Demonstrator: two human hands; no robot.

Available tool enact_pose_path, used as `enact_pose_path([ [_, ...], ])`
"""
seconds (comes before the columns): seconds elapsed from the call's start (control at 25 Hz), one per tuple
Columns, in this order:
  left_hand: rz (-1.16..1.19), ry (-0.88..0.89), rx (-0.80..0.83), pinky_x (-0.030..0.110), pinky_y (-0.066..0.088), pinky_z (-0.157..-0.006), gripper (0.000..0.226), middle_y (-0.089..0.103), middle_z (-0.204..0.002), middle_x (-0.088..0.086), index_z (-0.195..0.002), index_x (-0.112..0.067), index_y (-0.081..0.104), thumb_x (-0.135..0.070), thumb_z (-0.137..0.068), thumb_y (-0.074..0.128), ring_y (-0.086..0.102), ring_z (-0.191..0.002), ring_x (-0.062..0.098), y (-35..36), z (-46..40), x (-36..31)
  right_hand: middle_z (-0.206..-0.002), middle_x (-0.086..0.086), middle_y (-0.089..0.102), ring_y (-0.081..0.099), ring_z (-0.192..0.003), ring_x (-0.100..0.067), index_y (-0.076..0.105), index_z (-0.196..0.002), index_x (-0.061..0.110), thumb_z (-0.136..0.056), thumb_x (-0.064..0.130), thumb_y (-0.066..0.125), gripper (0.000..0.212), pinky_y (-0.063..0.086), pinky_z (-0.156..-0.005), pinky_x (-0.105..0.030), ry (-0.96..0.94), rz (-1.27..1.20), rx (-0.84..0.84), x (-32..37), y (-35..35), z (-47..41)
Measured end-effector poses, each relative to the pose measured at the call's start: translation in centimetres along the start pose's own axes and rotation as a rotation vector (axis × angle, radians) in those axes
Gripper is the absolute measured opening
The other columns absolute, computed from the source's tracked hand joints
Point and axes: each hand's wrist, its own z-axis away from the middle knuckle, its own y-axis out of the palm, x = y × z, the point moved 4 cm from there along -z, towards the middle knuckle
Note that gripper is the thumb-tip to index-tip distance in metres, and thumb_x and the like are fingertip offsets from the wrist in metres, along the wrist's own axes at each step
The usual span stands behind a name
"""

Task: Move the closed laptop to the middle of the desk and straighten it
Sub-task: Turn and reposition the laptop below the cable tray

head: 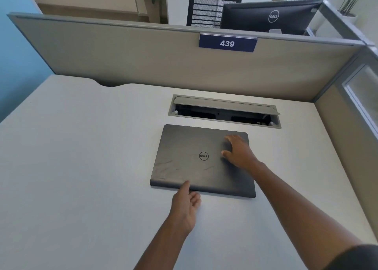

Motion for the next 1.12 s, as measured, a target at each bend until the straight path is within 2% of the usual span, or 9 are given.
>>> enact_pose_path([
  [0.08,0.103,-0.055,0.025,0.042,0.038,-0.116,0.056,0.049,-0.132,0.024,-0.136,0.007,0.041,-0.027,-0.096,0.061,0.051,-0.127,0.033,0.5,-0.3,-0.2,-0.147,-0.012,0.045,0.043,-0.134,-0.03,0.042,-0.142,0.009,-0.085,0.031,0.069,0.067,0.037,-0.11,-0.042,-0.02,0.053,0.033,0.4,-0.1,-1.8],
  [0.2,0.155,-0.074,0.012,0.044,0.036,-0.117,0.068,0.045,-0.14,0.027,-0.144,0.011,0.035,-0.031,-0.096,0.06,0.045,-0.136,0.036,1.0,-0.9,-0.5,-0.143,-0.013,0.046,0.046,-0.129,-0.031,0.043,-0.139,0.008,-0.082,0.036,0.071,0.069,0.041,-0.106,-0.043,-0.027,0.104,0.083,0.3,-0.1,-3.7],
  [0.44,0.177,-0.054,-0.034,0.043,0.046,-0.108,0.058,0.058,-0.103,0.019,-0.136,0.006,0.045,-0.031,-0.095,0.062,0.058,-0.105,0.031,1.0,-2.0,-0.3,-0.14,-0.013,0.047,0.046,-0.126,-0.032,0.042,-0.139,0.01,-0.081,0.045,0.07,0.074,0.041,-0.106,-0.045,-0.048,0.185,0.126,0.2,0.1,-6.0],
  [0.6,0.129,-0.032,-0.06,0.039,0.049,-0.097,0.047,0.059,-0.098,0.017,-0.13,0.006,0.05,-0.022,-0.095,0.064,0.061,-0.085,0.024,1.1,-2.3,-0.3,-0.13,-0.014,0.052,0.051,-0.117,-0.032,0.045,-0.135,0.012,-0.08,0.05,0.068,0.071,0.043,-0.099,-0.044,-0.036,0.262,0.205,0.8,0.0,-7.6],
  [0.8,0.056,0.01,-0.089,0.038,0.051,-0.099,0.04,0.056,-0.095,0.015,-0.125,0.002,0.052,-0.013,-0.092,0.066,0.059,-0.086,0.022,1.3,-2.5,-0.1,-0.133,-0.014,0.049,0.047,-0.123,-0.033,0.045,-0.138,0.016,-0.08,0.049,0.07,0.071,0.041,-0.103,-0.046,-0.068,0.263,0.275,2.1,0.5,-9.1],
  [0.96,0.048,0.017,-0.109,0.041,0.049,-0.106,0.045,0.054,-0.105,0.019,-0.131,0.004,0.048,-0.005,-0.09,0.064,0.056,-0.097,0.025,1.1,-2.8,0.1,-0.135,-0.015,0.049,0.046,-0.124,-0.034,0.042,-0.141,0.018,-0.079,0.048,0.071,0.074,0.041,-0.103,-0.047,-0.065,0.332,0.268,2.3,0.8,-9.6],
  [1.12,0.043,0.01,-0.109,0.041,0.049,-0.107,0.043,0.053,-0.102,0.019,-0.131,0.006,0.05,-0.002,-0.091,0.062,0.056,-0.089,0.022,1.0,-3.2,0.2,-0.132,-0.013,0.05,0.046,-0.123,-0.034,0.043,-0.139,0.02,-0.079,0.046,0.073,0.071,0.038,-0.101,-0.047,-0.032,0.331,0.249,2.2,0.9,-9.7],
])
